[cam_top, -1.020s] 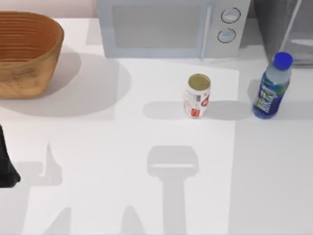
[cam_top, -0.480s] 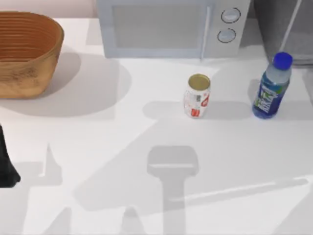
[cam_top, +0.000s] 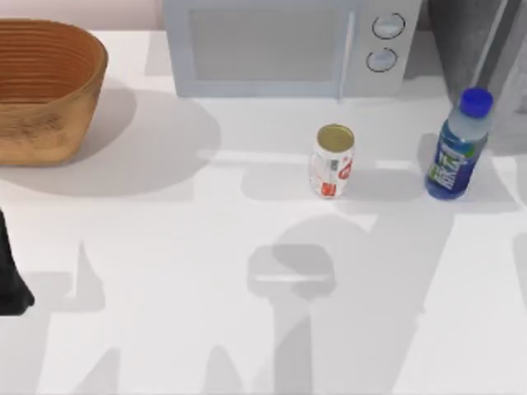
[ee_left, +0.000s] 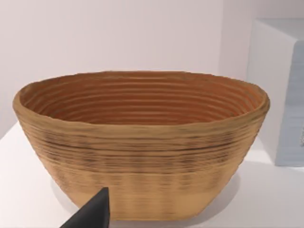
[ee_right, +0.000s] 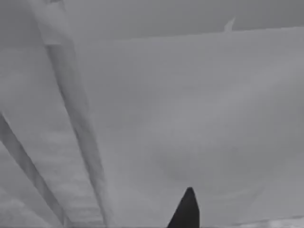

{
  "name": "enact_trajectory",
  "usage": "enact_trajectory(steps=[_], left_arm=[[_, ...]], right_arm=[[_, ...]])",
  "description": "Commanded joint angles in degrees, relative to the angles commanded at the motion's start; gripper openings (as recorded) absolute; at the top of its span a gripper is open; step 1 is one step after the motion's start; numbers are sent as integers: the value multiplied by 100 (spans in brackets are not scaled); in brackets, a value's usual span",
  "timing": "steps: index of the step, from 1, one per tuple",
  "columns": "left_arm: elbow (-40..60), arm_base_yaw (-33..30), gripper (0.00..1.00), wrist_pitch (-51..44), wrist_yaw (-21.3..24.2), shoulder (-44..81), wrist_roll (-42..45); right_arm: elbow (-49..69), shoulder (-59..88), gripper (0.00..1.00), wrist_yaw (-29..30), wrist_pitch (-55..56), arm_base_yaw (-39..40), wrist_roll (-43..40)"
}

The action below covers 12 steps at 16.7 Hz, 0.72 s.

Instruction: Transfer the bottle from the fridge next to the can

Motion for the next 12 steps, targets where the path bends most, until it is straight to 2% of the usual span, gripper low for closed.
enact_trajectory(steps=[2,7,12], left_arm=[[0,0,100,0,0,0,0],[0,0,100,0,0,0,0],[0,0,100,0,0,0,0]], right_arm=[[-127,-87,100,236,113,239,222],[-140,-56,100,300,105,165,217],[807,742,100,316,-82,170,217]])
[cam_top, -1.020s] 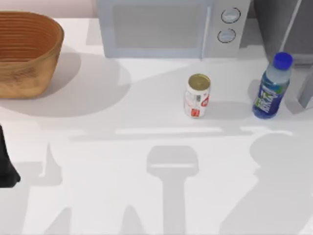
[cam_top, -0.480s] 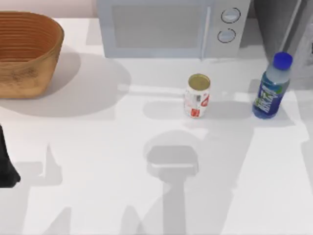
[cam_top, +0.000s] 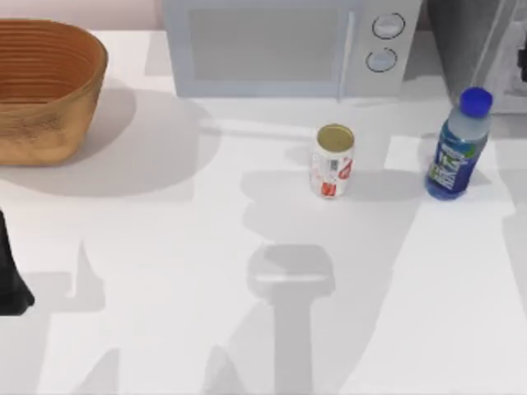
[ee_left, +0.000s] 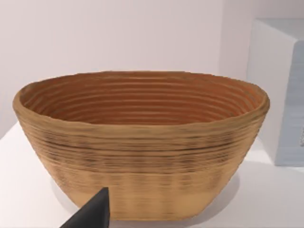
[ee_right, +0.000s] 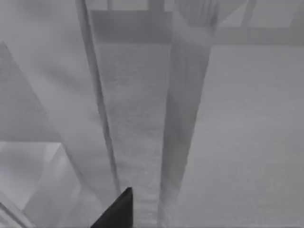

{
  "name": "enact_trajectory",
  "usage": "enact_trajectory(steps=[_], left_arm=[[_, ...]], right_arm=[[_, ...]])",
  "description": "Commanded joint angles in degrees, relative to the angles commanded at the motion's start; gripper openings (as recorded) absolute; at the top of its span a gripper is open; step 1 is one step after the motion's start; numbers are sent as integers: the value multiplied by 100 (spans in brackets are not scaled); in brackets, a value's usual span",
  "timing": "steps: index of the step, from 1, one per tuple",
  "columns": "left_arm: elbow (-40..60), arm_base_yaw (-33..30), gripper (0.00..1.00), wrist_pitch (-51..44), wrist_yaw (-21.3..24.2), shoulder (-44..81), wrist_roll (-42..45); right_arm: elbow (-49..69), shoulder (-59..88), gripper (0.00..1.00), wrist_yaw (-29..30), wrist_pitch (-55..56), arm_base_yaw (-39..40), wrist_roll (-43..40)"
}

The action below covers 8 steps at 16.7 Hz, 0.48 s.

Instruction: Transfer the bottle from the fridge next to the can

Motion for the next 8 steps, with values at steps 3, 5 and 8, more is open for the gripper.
enact_trajectory(steps=[3,5,8], left_arm=[[0,0,100,0,0,0,0],[0,0,100,0,0,0,0],[0,0,100,0,0,0,0]], right_arm=[[841,663,100,10,-170,8,7],[1333,1012,100,19,-268,11,14],[1627,1252,100,26,-335,13,19]])
